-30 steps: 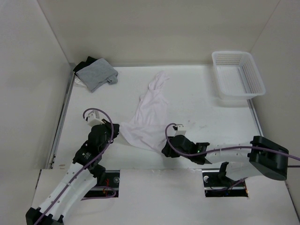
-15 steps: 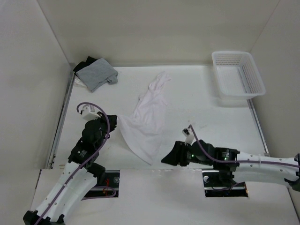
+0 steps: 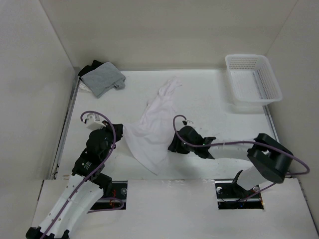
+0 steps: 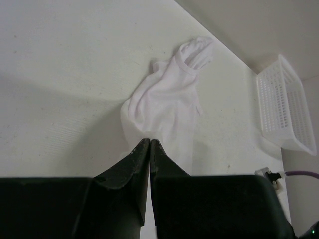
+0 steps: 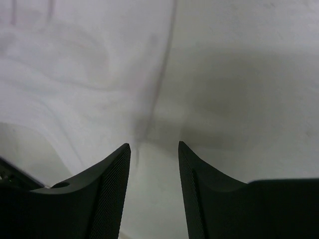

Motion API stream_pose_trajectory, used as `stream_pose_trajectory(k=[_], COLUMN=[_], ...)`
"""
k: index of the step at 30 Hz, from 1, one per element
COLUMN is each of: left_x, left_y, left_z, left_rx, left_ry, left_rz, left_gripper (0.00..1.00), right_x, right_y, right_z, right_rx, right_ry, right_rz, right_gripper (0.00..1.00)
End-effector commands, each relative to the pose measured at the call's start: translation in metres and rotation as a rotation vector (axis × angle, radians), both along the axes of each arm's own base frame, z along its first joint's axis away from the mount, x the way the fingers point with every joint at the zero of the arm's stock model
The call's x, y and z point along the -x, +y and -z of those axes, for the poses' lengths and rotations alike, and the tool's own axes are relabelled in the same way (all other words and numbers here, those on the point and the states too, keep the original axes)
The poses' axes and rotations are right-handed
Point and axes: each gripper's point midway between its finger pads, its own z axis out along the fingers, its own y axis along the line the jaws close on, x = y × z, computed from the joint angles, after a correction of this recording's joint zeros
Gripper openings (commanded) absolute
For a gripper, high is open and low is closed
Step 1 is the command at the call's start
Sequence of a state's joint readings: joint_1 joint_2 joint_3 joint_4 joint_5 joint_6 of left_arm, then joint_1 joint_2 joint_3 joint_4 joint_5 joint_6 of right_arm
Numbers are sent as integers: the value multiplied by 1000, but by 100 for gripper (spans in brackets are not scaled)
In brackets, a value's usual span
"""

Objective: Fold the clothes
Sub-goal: Flatten the tank top out

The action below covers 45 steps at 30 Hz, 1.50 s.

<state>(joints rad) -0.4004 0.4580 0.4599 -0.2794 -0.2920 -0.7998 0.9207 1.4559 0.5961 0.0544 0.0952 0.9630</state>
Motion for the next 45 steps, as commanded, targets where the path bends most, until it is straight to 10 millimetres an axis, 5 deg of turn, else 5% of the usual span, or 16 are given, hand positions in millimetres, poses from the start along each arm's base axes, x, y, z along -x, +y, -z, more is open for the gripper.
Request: stream_pose_trajectory(k=[1, 5, 8, 10, 13, 14, 16, 22, 25, 45], left_x=[1, 4, 8, 11, 16, 17, 18, 17, 16, 17], left_y=[1, 3, -3, -12, -26, -30, -33, -39, -40, -43], left_z=[5, 16, 31, 42, 55, 60, 66, 70, 72, 66], left_rx=[-2, -2, 19, 48, 72, 72, 74, 66, 64, 69], left_ry=[-12, 11, 39, 67, 100, 107, 113, 113, 118, 87], left_rz=[0, -2, 11, 31, 66, 77, 76, 93, 92, 118], left_gripper=[3, 3, 3, 3, 3, 3, 3, 3, 3, 3], right_x=[-37, -77, -120, -147, -163, -159, -141, -46, -23, -3], right_y=[44, 40, 10, -18, -38, -42, -50, -73, -75, -60], right_z=[-18, 1, -4, -20, -41, -46, -46, -9, -7, 11], right_rx=[-99, -55, -21, 7, 9, 16, 28, 100, 128, 140], right_ry=[-95, -83, -120, -169, -220, -232, -225, -134, -119, -5], right_rz=[-34, 49, 163, 235, 266, 245, 233, 207, 202, 141], right_gripper=[44, 5, 2, 10, 46, 55, 57, 48, 48, 32])
